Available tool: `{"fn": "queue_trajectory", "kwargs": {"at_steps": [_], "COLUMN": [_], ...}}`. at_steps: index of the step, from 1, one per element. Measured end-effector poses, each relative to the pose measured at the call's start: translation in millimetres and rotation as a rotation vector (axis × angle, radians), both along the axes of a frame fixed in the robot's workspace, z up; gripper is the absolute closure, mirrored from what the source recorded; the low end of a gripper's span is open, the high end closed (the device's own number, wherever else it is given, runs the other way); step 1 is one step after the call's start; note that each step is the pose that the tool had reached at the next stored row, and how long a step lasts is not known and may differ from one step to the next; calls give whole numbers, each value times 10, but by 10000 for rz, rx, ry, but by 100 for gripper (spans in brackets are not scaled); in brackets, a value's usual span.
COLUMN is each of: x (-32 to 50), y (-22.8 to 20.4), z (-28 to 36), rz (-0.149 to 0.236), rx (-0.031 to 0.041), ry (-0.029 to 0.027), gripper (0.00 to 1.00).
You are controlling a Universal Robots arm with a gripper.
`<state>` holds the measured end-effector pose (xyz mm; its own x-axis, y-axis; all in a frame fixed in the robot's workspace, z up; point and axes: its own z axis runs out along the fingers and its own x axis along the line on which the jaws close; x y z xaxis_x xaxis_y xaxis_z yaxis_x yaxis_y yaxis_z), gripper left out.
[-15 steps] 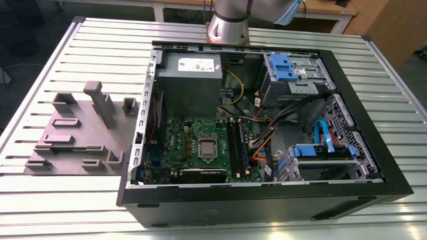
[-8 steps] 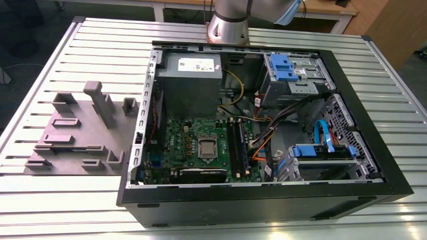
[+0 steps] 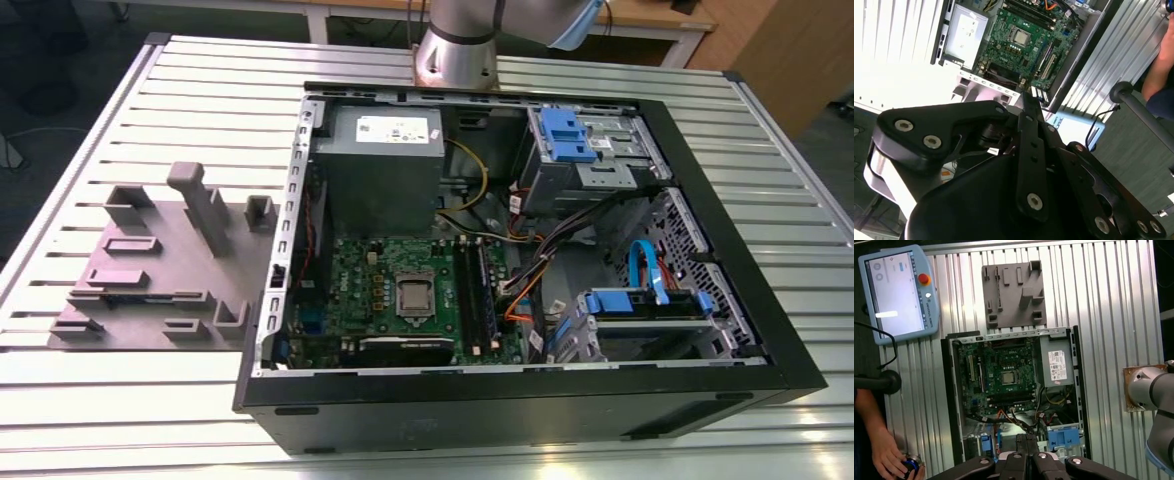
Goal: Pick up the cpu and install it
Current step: 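Close the cpu cover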
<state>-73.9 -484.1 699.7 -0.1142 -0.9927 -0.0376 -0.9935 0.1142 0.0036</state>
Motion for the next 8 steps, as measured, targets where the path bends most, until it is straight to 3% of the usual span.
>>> {"fn": "queue_trajectory", "kwargs": {"at_steps": [8], "x": [0], "y": [0], "z": [-50], "rz": [0], "rx": [0], "ry": [0], "gripper": [90]}}
